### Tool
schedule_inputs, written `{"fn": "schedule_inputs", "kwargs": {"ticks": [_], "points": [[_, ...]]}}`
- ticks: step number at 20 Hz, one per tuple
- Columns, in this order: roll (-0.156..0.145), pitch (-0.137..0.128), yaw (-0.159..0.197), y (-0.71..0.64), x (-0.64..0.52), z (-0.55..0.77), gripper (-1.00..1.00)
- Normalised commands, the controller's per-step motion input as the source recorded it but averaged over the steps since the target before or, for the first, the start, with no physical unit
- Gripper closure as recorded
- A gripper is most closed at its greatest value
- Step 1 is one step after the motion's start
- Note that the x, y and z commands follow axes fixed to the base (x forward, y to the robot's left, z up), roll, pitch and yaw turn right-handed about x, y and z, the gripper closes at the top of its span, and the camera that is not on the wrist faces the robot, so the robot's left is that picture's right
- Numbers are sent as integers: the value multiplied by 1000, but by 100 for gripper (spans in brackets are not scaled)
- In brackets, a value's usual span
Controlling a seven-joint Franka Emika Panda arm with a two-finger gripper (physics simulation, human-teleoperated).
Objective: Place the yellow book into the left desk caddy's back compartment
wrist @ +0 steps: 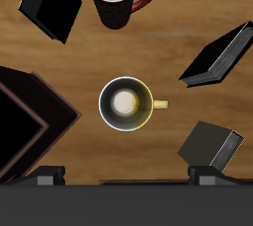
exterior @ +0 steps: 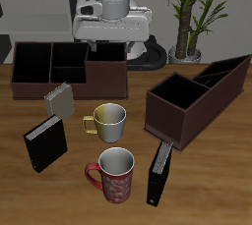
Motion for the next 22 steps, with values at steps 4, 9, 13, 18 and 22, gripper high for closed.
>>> {"fn": "schedule_inputs", "kwargs": {"ticks": [4, 9, 13, 18, 22], "points": [[-7, -46, -63, -452, -128, -22, -100], [25, -15, -18, -287, -136, -130, -100], [-19, -29, -12, -355, -133, -151, -100], [-14, -38, -43, -327, -145, -95, -100], [1, -24, -17, -124, -93, -45, -100]]}}
